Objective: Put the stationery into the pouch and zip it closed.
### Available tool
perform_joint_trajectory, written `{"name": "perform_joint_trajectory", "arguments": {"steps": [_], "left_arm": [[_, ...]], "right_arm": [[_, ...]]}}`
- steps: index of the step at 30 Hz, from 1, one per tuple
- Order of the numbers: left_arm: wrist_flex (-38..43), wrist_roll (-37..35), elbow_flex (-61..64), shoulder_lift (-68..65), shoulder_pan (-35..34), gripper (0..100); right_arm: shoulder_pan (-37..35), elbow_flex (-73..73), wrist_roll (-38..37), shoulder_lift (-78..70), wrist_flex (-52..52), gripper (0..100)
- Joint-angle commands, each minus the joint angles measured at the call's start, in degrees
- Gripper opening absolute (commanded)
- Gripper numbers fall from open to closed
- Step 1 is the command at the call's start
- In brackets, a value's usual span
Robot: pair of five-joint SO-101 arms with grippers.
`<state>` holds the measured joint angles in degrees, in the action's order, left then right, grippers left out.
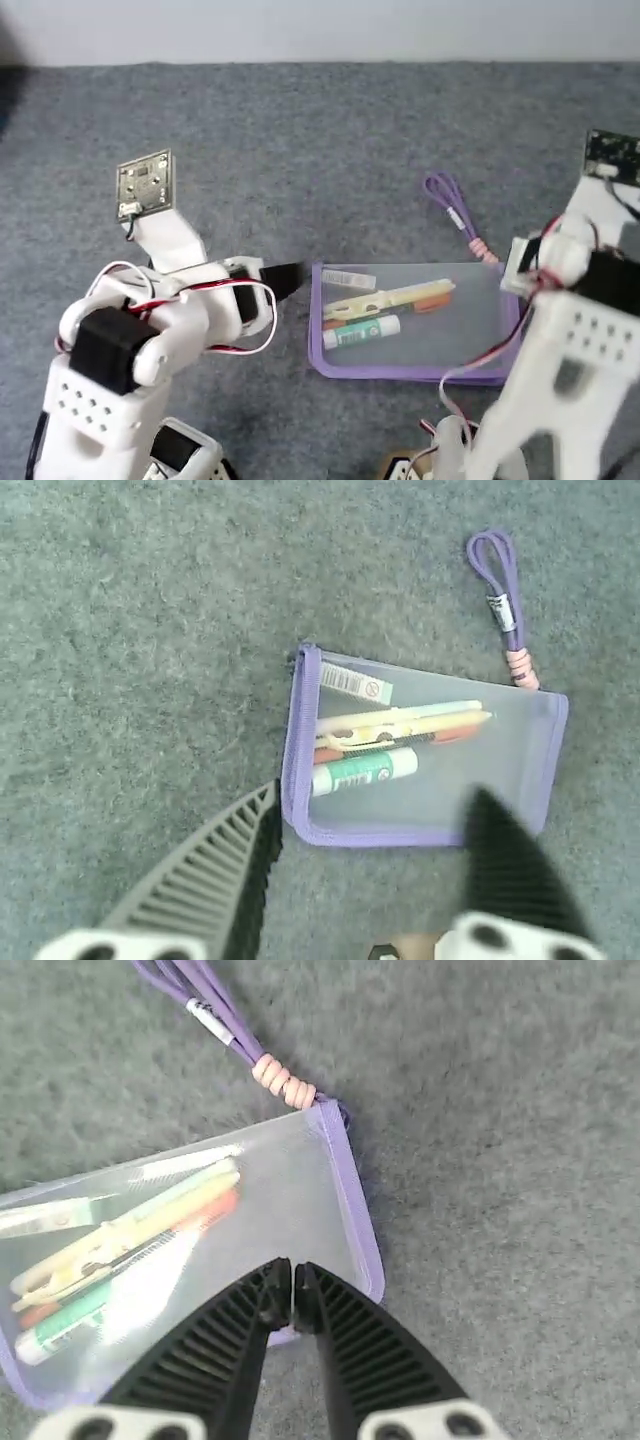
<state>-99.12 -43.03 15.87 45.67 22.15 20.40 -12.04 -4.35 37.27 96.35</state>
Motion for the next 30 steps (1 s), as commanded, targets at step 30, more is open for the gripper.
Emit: {"name": "perform_joint_trajectory", "arguments": {"steps": [30], "left_arm": [[21.10,26.73,38.55,51.43,-24.00,1]], "right_arm": [[-10.59,-46.86,0.79,66.51,-7.52,0.8]]}}
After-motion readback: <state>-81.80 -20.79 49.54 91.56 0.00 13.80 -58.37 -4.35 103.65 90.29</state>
